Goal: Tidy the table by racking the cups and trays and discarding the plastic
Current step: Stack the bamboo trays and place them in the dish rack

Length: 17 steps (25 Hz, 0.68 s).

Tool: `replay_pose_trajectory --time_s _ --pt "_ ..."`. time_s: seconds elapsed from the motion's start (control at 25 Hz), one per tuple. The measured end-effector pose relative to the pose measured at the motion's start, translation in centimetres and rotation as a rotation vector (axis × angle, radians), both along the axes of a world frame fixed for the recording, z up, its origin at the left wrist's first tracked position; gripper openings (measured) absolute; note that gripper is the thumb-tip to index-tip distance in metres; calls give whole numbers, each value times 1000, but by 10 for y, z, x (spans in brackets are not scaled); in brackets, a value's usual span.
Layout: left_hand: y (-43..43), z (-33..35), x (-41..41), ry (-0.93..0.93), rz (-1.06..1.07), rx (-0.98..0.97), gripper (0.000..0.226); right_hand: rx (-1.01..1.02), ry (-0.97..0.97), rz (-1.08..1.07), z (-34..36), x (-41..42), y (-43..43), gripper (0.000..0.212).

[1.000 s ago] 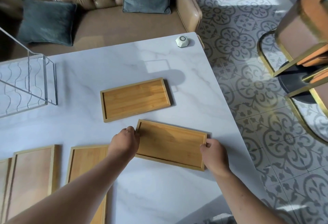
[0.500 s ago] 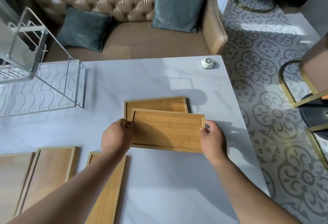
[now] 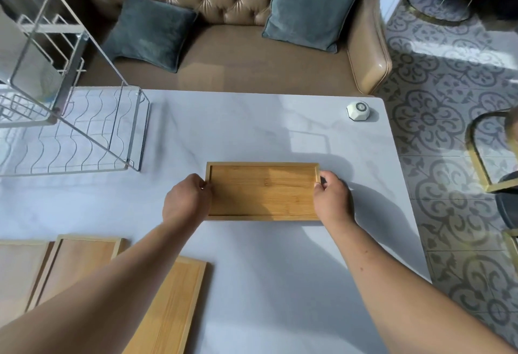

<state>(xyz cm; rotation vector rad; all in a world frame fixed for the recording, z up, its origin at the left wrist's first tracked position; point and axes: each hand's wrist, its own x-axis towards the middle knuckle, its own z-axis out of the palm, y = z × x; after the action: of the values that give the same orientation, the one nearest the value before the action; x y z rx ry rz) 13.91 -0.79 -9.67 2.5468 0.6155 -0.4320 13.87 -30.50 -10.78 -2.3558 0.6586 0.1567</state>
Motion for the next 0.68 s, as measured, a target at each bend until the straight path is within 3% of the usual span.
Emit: replay_pose_trajectory --time_s 0.68 --pt "-3 -11 0 11 -73 -4 33 -82 98 15 -11 -4 3 31"
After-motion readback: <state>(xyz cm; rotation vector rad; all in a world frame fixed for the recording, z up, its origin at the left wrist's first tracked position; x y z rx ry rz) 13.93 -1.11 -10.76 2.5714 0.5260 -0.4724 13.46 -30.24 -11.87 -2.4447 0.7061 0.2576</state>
